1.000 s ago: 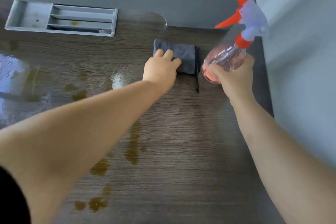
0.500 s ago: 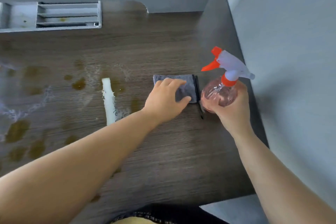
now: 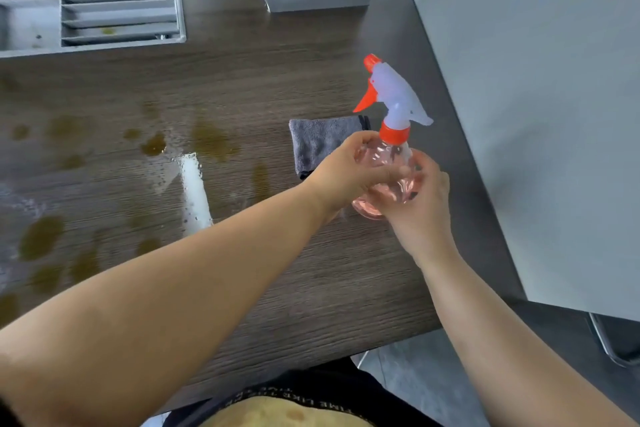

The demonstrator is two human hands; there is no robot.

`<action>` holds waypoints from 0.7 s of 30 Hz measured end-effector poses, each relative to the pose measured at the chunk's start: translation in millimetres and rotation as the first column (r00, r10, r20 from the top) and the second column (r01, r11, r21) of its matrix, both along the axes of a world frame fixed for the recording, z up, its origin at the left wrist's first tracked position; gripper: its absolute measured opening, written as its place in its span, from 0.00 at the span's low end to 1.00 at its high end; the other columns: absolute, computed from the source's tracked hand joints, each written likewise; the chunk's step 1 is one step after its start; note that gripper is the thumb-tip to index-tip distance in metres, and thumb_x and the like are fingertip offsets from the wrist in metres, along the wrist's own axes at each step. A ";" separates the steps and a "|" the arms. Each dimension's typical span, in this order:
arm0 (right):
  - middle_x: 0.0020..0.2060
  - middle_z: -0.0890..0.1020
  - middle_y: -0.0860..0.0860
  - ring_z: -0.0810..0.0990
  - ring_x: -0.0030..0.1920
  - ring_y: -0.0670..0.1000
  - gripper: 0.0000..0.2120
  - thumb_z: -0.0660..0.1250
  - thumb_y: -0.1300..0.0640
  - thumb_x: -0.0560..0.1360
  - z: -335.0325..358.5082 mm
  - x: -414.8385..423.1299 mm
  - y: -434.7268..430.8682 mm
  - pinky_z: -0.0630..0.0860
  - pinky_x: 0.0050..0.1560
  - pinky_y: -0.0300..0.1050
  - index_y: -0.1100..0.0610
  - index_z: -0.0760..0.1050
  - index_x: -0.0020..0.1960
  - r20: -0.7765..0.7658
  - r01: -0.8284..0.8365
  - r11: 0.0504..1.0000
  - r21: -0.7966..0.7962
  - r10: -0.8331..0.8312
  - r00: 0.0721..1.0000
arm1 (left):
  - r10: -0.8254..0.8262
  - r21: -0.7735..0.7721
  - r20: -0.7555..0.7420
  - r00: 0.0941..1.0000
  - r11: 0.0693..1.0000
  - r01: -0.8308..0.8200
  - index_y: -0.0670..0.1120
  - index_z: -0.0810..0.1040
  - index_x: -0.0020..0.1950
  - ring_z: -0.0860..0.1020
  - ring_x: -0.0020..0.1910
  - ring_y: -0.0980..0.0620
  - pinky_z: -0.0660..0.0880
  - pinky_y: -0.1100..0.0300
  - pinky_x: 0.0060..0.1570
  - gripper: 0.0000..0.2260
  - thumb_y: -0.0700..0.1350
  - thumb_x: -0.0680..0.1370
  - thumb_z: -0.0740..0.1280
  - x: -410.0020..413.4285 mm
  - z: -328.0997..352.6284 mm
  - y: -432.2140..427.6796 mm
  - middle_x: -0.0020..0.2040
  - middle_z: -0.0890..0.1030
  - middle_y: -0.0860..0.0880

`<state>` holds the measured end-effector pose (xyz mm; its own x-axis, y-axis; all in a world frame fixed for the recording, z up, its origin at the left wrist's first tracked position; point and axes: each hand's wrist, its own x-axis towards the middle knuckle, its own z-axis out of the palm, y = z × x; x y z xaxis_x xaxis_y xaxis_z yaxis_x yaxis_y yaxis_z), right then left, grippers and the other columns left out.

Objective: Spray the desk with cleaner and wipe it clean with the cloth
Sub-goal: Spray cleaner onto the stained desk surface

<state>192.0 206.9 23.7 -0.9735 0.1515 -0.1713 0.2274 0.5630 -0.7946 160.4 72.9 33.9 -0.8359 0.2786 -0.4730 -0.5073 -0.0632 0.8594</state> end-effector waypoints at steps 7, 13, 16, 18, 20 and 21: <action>0.54 0.74 0.49 0.78 0.51 0.43 0.19 0.68 0.45 0.73 12.3 0.5 20.5 0.76 0.58 0.47 0.45 0.73 0.63 0.037 -0.157 0.976 -0.152 0.164 0.986 | -0.081 -0.112 -0.085 0.993 0.991 0.072 0.50 0.72 0.61 0.81 0.46 0.58 0.76 0.60 0.51 0.20 0.52 0.72 0.72 -0.5 -0.5 -11.1 0.48 0.82 0.54; 0.65 0.68 0.48 0.73 0.57 0.40 0.32 0.69 0.37 0.68 30.6 -40.0 16.2 0.73 0.51 0.32 0.47 0.66 0.68 0.074 -0.168 0.949 -0.267 0.194 0.978 | -0.105 -0.183 -0.149 0.983 0.980 0.077 0.49 0.65 0.69 0.77 0.59 0.54 0.71 0.50 0.64 0.29 0.55 0.71 0.69 -1.7 11.3 1.0 0.60 0.77 0.51; 0.68 0.68 0.48 0.71 0.65 0.46 0.41 0.72 0.37 0.63 44.4 -63.4 12.0 0.72 0.63 0.47 0.46 0.63 0.72 0.074 -0.335 0.902 -0.274 0.367 0.927 | -0.151 -0.185 -0.168 0.974 0.975 0.119 0.47 0.64 0.69 0.74 0.62 0.55 0.69 0.52 0.66 0.30 0.55 0.70 0.67 -1.6 21.8 8.9 0.63 0.76 0.50; 0.64 0.73 0.50 0.75 0.59 0.43 0.34 0.73 0.47 0.68 57.1 -74.8 8.6 0.75 0.55 0.38 0.49 0.65 0.71 0.032 -0.477 0.837 -0.270 0.502 0.864 | -0.198 -0.195 -0.194 0.961 0.968 0.160 0.45 0.64 0.70 0.74 0.60 0.60 0.70 0.64 0.63 0.26 0.51 0.75 0.67 -2.0 23.8 10.1 0.63 0.76 0.51; 0.60 0.77 0.49 0.77 0.55 0.41 0.26 0.72 0.53 0.71 68.3 -82.2 5.6 0.73 0.50 0.32 0.49 0.69 0.67 -0.026 -0.551 0.798 -0.246 0.562 0.826 | -0.231 -0.216 -0.225 0.947 0.959 0.183 0.47 0.62 0.71 0.73 0.55 0.67 0.68 0.76 0.56 0.24 0.47 0.78 0.66 0.4 28.0 10.5 0.61 0.74 0.57; 0.59 0.78 0.48 0.77 0.54 0.42 0.23 0.71 0.54 0.72 70.6 -83.4 4.3 0.74 0.49 0.32 0.50 0.70 0.65 -0.042 -0.555 0.789 -0.262 0.566 0.824 | -0.235 -0.216 -0.233 0.944 0.959 0.185 0.48 0.60 0.72 0.72 0.57 0.67 0.67 0.75 0.58 0.25 0.47 0.78 0.66 1.6 27.4 10.4 0.61 0.73 0.58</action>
